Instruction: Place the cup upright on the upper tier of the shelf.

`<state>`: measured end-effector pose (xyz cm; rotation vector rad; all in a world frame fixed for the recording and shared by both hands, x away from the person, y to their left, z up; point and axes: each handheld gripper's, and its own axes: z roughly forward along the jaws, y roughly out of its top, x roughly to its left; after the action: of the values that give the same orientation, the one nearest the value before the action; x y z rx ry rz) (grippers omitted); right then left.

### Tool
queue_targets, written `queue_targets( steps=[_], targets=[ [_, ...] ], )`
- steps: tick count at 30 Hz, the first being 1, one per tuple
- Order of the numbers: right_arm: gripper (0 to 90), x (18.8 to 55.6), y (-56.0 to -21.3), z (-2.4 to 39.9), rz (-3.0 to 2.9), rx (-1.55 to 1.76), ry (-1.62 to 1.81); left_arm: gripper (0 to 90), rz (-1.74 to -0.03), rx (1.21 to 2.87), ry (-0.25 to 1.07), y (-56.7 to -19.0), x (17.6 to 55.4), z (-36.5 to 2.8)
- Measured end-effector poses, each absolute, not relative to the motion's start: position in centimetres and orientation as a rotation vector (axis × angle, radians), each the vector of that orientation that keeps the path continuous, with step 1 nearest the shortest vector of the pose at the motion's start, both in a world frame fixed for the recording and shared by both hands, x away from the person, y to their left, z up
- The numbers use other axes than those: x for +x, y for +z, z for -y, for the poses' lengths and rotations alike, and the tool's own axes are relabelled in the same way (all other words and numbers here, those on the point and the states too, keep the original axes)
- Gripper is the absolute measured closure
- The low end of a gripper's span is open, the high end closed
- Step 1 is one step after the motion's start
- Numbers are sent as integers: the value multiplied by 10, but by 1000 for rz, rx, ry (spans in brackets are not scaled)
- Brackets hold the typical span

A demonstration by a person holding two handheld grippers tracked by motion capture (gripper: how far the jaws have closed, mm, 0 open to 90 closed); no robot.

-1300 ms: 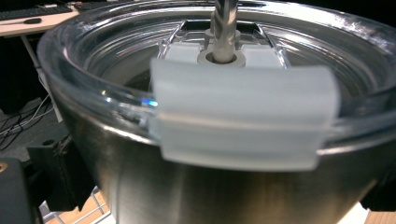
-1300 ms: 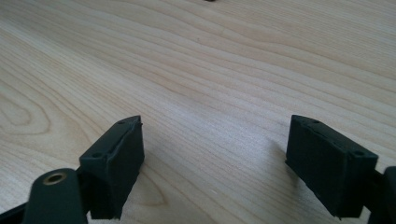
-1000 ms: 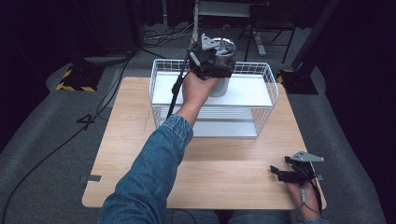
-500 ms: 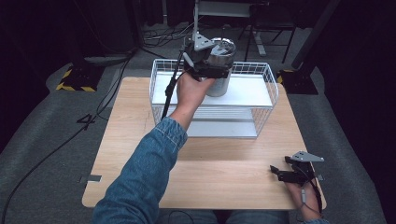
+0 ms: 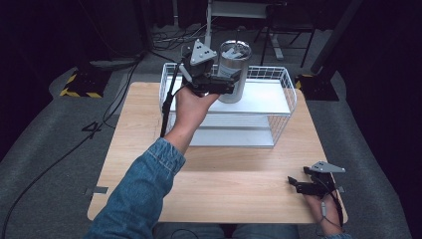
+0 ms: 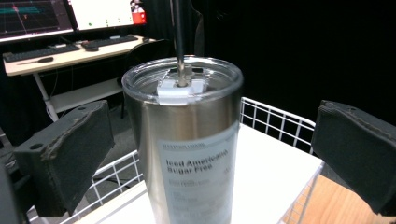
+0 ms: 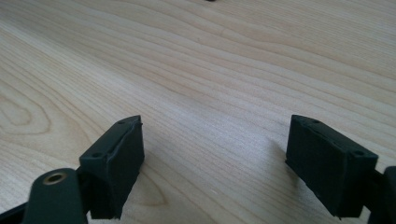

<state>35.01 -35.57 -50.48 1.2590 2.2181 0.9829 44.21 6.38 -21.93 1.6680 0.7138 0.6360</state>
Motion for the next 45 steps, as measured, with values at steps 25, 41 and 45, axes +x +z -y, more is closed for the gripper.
queue_targets(
  steps=[25,41,45],
  targets=[
    [190,351,-505,355,-2222,1253,985,0,-650,1669,633,-247,359,-122],
    [189,351,-505,355,-2222,1254,985,0,-656,1705,587,-298,330,-167],
    [189,351,-505,355,-2222,1254,985,0,-667,1720,562,-310,326,-175]
  ],
)
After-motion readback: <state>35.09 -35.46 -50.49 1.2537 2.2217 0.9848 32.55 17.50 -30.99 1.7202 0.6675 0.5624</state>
